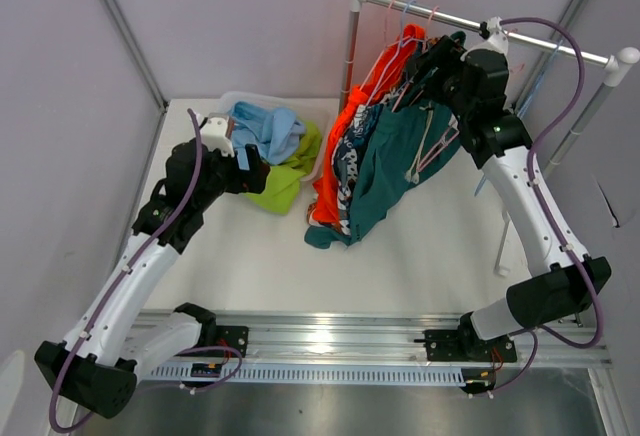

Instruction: Remove the shorts from the hanger

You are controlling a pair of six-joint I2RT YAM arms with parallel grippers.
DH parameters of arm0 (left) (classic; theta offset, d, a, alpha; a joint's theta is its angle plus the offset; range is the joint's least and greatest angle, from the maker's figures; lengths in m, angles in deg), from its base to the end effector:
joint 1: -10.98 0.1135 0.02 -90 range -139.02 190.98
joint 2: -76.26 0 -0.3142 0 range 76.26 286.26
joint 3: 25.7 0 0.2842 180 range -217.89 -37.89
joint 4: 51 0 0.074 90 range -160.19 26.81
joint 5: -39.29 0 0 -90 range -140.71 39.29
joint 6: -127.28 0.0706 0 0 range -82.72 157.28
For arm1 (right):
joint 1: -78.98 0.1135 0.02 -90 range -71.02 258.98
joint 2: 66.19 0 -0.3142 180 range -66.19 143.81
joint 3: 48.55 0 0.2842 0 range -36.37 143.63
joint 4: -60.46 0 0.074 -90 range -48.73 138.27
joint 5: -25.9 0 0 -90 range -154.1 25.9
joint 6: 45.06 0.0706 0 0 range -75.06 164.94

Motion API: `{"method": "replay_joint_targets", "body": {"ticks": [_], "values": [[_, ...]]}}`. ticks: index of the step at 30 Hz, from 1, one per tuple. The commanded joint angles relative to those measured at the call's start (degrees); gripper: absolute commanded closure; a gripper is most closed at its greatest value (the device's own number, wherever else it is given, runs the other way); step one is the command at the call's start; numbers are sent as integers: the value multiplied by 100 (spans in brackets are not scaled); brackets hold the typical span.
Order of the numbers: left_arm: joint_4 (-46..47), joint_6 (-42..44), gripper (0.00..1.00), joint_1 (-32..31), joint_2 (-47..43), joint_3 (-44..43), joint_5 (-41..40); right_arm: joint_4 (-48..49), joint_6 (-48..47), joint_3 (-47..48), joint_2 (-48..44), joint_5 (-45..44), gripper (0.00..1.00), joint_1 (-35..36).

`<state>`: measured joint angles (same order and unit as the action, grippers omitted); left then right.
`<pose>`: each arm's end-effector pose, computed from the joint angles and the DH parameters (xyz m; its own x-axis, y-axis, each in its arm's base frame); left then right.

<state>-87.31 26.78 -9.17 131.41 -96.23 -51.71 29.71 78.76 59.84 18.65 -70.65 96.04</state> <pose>0.2347 -0.0848 0.3951 -0.3897 -0.0511 -0.9195 0.2625 0.9509 -0.1641 0.3802 0.1083 0.5219 -0.2015 0.5166 -0.8322 -0.0856 0.8371 0.5403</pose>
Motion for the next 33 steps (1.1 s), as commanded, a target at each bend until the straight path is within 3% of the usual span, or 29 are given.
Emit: {"method": "replay_joint_targets", "body": {"ticks": [1,9,12,13,16,24,26,27,29,33], "values": [[548,-66,1,-34,-181,113,293,371,-8,-259,-47,-295,24,26],[540,-92,1,-34,-225,192,293,670,142,-322,279,-84,36,87],[557,-145,1,-34,-207,218,336,714,168,-260,367,-66,51,131],[557,-162,1,-34,-198,236,354,732,177,-251,367,-57,61,131],[575,-180,1,-34,-181,262,389,732,160,-242,288,-101,73,184],[575,-172,1,-51,-84,263,451,389,-60,-181,-186,-171,77,245],[610,-119,1,-60,-84,280,477,345,-95,-172,-380,-189,93,245],[628,-67,1,-138,-67,245,530,336,-104,-163,-415,-189,99,245],[619,100,2,-340,21,157,565,301,-139,-102,-529,-163,100,245],[461,320,1,-1436,328,-623,302,222,-192,134,-609,-101,100,254]]}}
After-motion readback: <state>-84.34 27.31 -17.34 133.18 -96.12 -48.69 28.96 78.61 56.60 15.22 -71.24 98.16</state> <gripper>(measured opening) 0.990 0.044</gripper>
